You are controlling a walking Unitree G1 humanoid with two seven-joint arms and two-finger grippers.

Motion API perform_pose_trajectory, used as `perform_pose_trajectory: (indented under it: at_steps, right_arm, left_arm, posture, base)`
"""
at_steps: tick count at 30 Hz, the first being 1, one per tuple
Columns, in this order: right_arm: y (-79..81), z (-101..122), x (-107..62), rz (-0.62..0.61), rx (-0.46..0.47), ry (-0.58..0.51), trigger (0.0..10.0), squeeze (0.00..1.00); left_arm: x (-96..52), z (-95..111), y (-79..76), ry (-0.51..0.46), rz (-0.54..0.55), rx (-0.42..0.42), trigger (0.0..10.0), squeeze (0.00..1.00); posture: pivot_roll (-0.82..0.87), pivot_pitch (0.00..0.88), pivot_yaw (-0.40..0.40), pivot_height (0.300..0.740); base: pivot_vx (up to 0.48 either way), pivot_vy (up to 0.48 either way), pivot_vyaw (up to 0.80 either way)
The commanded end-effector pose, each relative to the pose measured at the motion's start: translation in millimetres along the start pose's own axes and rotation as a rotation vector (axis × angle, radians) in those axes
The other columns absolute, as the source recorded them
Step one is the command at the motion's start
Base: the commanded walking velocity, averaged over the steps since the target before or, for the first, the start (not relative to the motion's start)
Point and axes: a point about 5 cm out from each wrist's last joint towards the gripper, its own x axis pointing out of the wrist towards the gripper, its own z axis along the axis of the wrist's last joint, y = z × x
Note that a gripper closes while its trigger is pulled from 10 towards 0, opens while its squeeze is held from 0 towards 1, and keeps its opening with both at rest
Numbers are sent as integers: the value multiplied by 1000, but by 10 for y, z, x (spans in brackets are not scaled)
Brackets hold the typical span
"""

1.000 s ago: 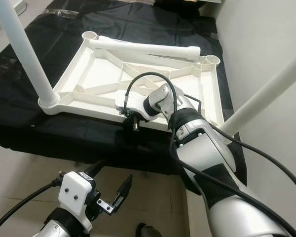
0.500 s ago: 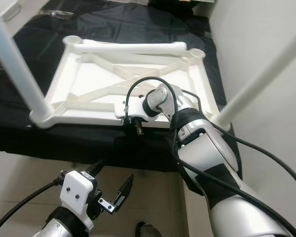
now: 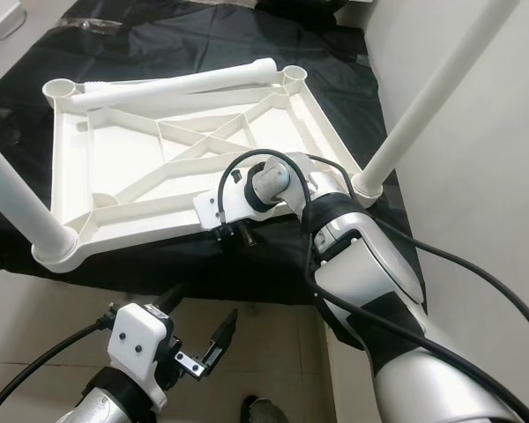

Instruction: Building children table

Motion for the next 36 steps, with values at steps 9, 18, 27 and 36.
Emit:
perform_pose_trajectory:
  at_steps: [9,18,27,36]
  right_arm:
    - [-143,-258,-210,-216,-28,210,10000,0]
    - [-203,-292,-368,-167,-14,228,10000,0]
    - [-334,-303,-494,-257,48,247,10000,0]
    - [-169,-480,-679,-282,429,-78,10000,0]
  left_arm:
    - [-8,-41,-16,16,-8,-4,10000,0]
    - [-14,-41,-4,17,-11,-3,10000,0]
    - [-1,-43,-11,16,-13,-3,10000,0]
    - [27,-87,17,31,-5,16,10000,0]
  posture:
    - [57,212,-129,740]
    - [35,214,-119,740]
    - [45,209,-127,740]
    - [54,173,-119,740]
  base:
    - [0,0,0]
    - [0,0,0]
    - [0,0,0]
    - [0,0,0]
